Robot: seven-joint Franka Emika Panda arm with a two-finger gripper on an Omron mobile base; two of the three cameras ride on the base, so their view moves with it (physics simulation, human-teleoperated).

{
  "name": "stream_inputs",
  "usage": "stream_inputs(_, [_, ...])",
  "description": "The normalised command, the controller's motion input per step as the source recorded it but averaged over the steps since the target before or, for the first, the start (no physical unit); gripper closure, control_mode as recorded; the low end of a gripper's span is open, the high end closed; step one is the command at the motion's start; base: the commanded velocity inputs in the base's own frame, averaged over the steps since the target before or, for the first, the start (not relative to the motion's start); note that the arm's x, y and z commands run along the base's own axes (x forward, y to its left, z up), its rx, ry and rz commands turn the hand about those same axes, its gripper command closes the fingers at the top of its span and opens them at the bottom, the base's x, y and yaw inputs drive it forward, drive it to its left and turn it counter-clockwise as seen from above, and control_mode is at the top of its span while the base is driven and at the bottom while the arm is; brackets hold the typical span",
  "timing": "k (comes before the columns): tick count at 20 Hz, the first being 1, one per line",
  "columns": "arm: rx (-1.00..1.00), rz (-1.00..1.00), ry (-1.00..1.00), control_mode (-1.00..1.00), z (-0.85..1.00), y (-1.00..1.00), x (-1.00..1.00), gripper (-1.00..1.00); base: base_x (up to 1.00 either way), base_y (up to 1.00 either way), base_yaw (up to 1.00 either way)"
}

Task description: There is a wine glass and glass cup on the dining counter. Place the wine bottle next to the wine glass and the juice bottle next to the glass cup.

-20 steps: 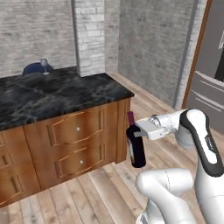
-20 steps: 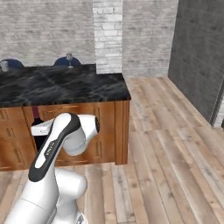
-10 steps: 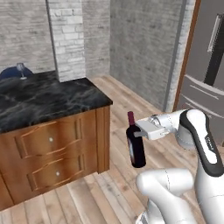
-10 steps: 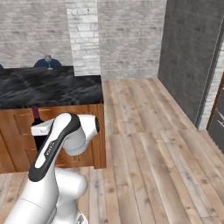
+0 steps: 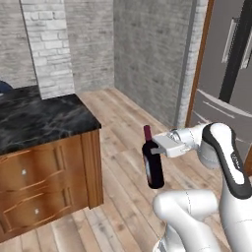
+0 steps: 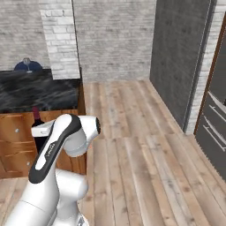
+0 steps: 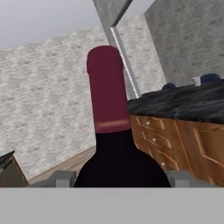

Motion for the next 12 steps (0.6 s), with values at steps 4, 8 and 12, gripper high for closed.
stream_inputs(4, [0.0,0.0,0.0,1.0,0.0,0.0,0.0,1.0,0.7,-0.5,0.0])
stream_inputs(8, [0.0,0.0,0.0,1.0,0.0,0.0,0.0,1.0,0.72,-0.48,0.0])
stream_inputs(12, [0.0,0.0,0.0,1.0,0.0,0.0,0.0,1.0,0.74,-0.47,0.0])
